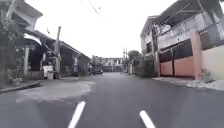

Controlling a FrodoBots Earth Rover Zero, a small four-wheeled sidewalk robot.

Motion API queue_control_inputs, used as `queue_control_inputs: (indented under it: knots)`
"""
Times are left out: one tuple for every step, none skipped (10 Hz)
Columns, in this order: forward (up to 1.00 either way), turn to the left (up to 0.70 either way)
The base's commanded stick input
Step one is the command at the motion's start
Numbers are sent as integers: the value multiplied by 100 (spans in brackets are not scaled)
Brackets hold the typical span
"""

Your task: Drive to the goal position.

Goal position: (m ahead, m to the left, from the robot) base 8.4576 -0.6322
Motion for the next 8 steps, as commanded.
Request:
queue_control_inputs:
  knots:
    - [70,0]
    - [70,0]
    - [70,0]
    - [70,0]
    - [70,0]
    - [70,0]
    - [70,0]
    - [70,0]
